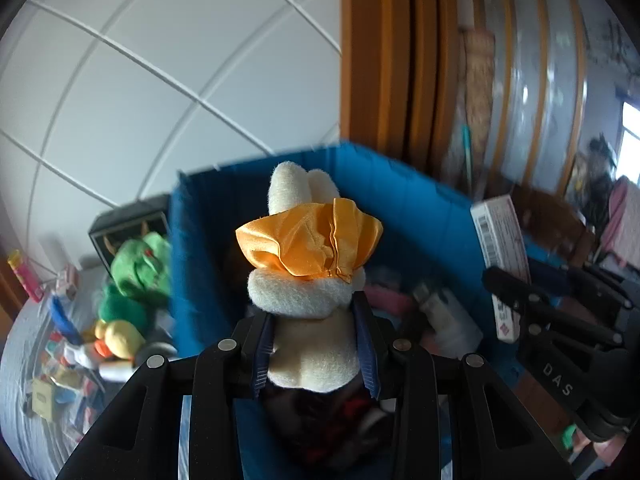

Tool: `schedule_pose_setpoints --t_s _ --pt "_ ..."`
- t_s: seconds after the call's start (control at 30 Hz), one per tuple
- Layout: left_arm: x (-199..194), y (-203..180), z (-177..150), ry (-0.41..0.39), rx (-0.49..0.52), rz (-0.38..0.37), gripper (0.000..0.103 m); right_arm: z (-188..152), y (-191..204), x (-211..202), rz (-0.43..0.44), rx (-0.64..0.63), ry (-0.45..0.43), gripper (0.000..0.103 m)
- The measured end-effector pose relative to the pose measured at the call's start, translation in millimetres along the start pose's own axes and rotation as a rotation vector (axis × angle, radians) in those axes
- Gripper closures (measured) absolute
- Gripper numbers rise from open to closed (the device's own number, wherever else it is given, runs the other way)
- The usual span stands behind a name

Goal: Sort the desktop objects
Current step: 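Lift the bunny and the medicine box and carry both over the blue crate, then open both tools to drop the bunny and the medicine box into the crate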

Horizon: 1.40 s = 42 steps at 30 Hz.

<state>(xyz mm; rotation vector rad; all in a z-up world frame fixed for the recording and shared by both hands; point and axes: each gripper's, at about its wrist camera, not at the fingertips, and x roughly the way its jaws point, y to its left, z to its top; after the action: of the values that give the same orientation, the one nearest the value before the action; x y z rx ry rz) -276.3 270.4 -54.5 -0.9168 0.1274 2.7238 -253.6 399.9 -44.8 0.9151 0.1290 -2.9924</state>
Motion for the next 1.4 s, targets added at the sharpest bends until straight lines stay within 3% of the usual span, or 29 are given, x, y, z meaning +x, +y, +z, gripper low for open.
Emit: schedule_pose_setpoints --t_s 0.27,0.67,0.73,0.87,1.0,1.03,1.07,1.13,1.3,1.4 --pt "29 -32 -13 0.098 0.011 0.002 0.067 -21 -37 33 0.021 0.022 0.085 0.074" --pt "37 -28 -16 0.083 -0.011 0.049 0.063 -25 -43 38 0.045 0.001 0.084 0.074" --pt "35 -28 -17 0.076 -0.011 0.047 0.056 -25 -44 37 0.044 -0.002 0.08 0.074" --pt "26 -30 -18 0.046 -0.003 0.067 0.031 -25 -45 32 0.043 0.007 0.073 0.074" --pt "19 -29 -17 0.031 -0.004 0.082 0.023 -24 -49 27 0.039 0.025 0.064 0.072" --pt "19 -28 -17 0.032 -0.008 0.084 0.023 -23 -49 25 0.038 0.028 0.062 0.061" --pt "18 -27 -18 0.031 -0.01 0.084 0.023 -23 -49 24 0.033 0.03 0.058 0.041" --pt "16 -25 -19 0.031 -0.013 0.084 0.023 -21 -51 21 0.023 0.031 0.047 0.02" --pt "13 -20 -21 0.029 -0.026 0.083 0.023 -18 -52 18 0.011 0.047 0.035 0.019" --pt "11 -17 -22 0.025 -0.033 0.077 0.023 -18 -52 17 -0.001 0.048 0.036 0.006"
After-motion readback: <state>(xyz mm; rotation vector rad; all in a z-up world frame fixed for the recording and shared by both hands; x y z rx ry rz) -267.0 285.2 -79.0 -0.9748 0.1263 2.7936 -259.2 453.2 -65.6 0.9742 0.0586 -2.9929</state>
